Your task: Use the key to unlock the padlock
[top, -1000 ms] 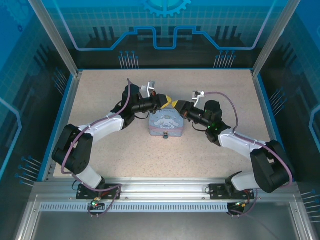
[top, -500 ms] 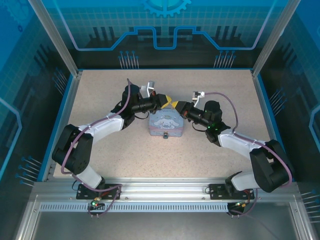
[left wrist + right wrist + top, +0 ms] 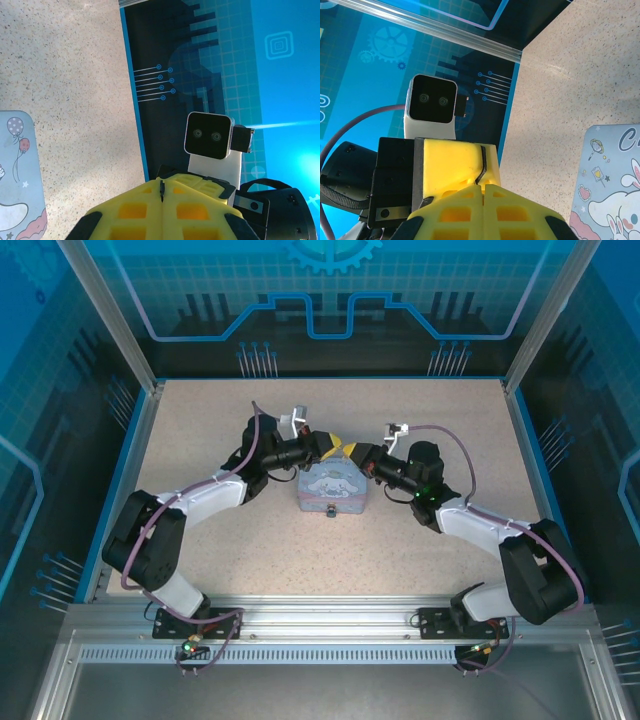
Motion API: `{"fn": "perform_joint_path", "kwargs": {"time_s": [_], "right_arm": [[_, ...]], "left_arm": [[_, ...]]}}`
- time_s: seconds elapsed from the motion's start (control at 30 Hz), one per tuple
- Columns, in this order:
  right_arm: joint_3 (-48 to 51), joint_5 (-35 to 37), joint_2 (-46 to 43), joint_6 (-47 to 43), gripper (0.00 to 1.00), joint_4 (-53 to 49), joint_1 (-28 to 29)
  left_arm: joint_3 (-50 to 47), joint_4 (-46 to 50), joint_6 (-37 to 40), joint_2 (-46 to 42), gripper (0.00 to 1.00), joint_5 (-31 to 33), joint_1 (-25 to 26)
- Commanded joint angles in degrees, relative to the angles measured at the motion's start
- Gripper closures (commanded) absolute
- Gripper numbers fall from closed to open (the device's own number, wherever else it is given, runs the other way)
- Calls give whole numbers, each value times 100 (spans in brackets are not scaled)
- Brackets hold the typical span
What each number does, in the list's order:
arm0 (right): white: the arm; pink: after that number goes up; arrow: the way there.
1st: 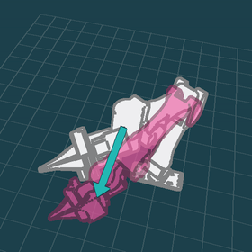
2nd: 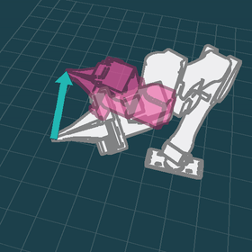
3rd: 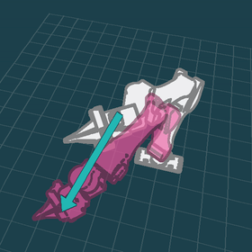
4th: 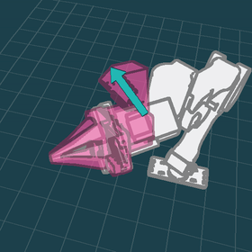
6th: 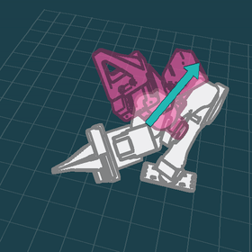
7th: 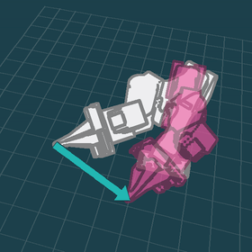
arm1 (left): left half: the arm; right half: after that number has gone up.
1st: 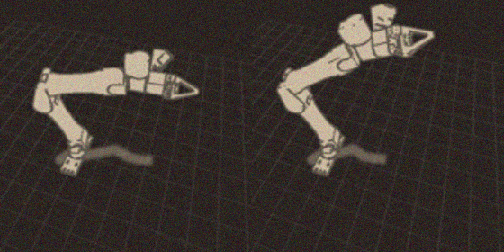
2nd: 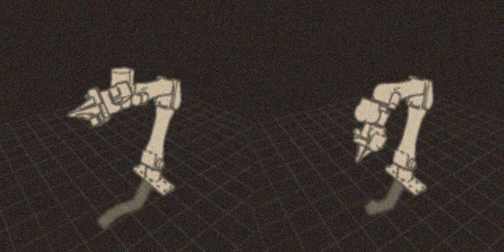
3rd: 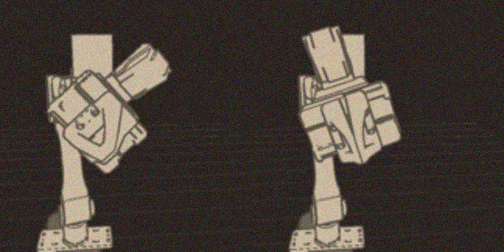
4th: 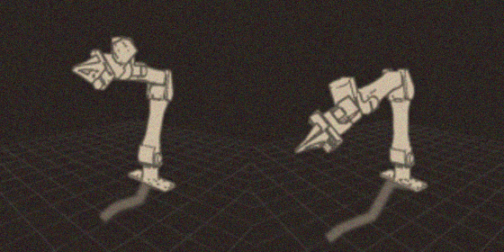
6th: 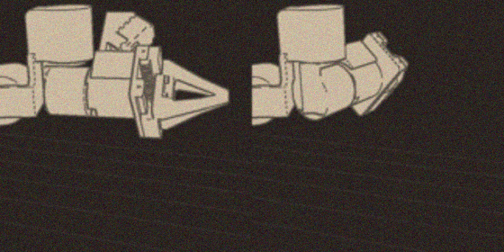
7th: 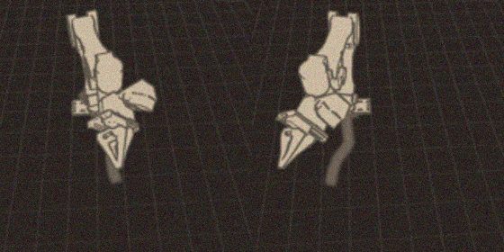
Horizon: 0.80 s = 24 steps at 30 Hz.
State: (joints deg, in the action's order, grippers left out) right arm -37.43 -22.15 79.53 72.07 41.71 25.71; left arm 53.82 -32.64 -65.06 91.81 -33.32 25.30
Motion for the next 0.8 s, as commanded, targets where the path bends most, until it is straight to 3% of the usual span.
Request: {"fn": "perform_joint_path", "kwargs": {"time_s": [0.0, 0.07, 0.1, 0.13, 0.17, 0.3, 0.43, 0.77], "right_arm": [[44, -4, 47, 45, 100, 249, -64], [59, -33, 54, 23, 100, 258, -66], [77, -42, 50, 19, 100, 267, -67], [91, -44, 45, -3, 100, 267, -67], [108, -44, 37, -16, 100, 267, -68], [132, -99, 22, -73, 100, 267, -67], [91, -191, 10, -131, 100, 254, -67], [-29, -319, 45, -158, 100, 223, -67]], "left_arm": [[-14, -99, -51, -145, 100, 98, -38], [44, -86, -49, -121, 100, 67, -34], [66, -86, -46, -127, 94, 46, -35], [83, -86, -55, -131, 73, 53, -41], [85, -94, -46, -146, 63, 62, -38], [102, 27, 35, -239, 47, 102, -41], [128, 138, 85, -269, 47, 111, -43], [205, 100, 38, -163, 70, 91, -43]]}}
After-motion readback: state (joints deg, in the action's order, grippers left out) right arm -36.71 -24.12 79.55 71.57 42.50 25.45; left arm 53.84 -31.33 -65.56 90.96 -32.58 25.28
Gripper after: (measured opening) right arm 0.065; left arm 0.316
